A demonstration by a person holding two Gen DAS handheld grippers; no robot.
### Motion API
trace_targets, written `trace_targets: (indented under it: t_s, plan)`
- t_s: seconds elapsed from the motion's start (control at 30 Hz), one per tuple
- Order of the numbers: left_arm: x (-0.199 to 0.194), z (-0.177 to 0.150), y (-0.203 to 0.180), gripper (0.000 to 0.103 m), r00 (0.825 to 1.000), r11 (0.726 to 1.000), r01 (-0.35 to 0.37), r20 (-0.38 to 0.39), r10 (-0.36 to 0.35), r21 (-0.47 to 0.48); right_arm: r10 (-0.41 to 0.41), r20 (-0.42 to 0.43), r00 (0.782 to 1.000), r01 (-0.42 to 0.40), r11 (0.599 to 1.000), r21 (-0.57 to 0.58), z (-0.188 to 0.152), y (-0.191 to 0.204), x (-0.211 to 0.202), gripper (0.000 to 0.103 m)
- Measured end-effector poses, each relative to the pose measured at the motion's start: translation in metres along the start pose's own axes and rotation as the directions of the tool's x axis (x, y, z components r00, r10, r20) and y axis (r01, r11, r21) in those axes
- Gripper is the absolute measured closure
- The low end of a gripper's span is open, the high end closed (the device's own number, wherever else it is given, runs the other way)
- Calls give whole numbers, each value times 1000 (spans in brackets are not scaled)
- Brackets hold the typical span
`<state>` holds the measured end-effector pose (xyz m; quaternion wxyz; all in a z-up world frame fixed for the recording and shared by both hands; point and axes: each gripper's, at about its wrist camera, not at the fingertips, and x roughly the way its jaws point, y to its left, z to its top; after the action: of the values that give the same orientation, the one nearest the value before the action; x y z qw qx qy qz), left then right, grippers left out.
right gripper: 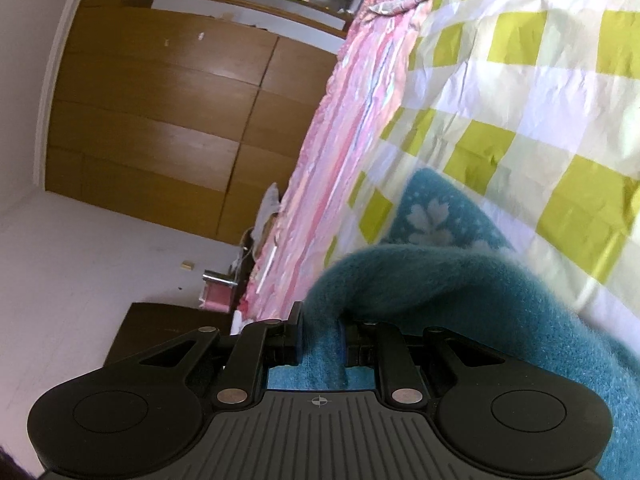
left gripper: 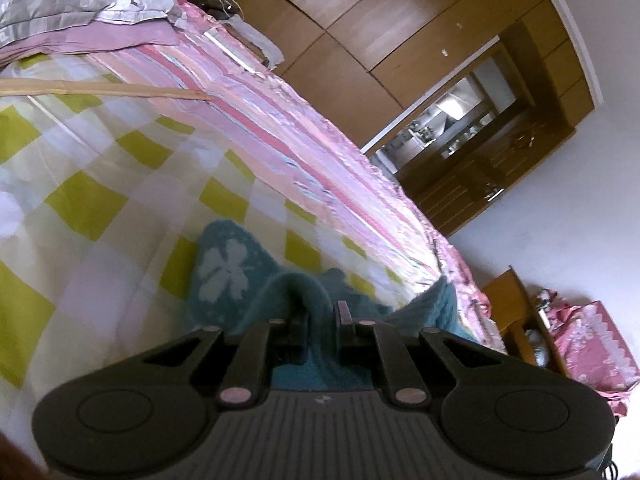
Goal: Fold small clothes
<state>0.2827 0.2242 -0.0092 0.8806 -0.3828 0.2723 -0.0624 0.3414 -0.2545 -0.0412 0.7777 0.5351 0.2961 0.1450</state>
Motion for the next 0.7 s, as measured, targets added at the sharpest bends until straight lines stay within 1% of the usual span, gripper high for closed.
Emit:
trace_targets:
  t_s: [0.07,0.13,0.2,0.33,0.4,0.43,0.47,0.5,0.53,0.57,0.67,0.7]
  plan:
    - [2,-1,3,86,1000,1000,-11,2,11,-5,-15,0,1000,15,1000,15,2,-3,7,87]
    - [4,0,7,86,1000,1000,-15,6,15,-25,-30,0,1000,30,999,14,4,-5,13,87]
    - [7,0,11,86,1000,999,-20,3,20,-48,-48,0,999,48,998,35,5,-9,18,86]
    - [7,-1,9,84,999,998,-52,-1,52,-37,-47,-10,999,48,998,50,3,-14,21,83]
    - [5,0,6,80,998,997,-64,7,65,-32,-42,-16,999,43,998,45,4,-14,21,78]
    - [5,1,5,75,998,997,-66,16,67,-33,-42,-15,999,42,998,37,5,-12,20,73]
    - [3,3,3,70,997,997,-65,31,67,-38,-37,-15,999,37,999,32,7,-11,21,65]
    - [1,4,2,68,997,997,-62,45,64,-45,-26,-15,1000,26,999,27,8,-9,20,62]
    - [-1,5,2,63,996,997,-58,59,62,-55,-15,-11,1000,15,1000,21,9,-7,19,56]
    - [-4,6,1,58,994,996,-61,81,66,-63,-7,-6,1000,8,1000,14,10,-6,18,52]
    - [-15,9,-6,56,983,995,-93,157,98,-43,17,8,1000,-17,1000,-25,10,3,12,51]
    - [-17,9,-8,55,980,995,-99,169,103,-35,22,17,1000,-21,998,-51,11,6,10,50]
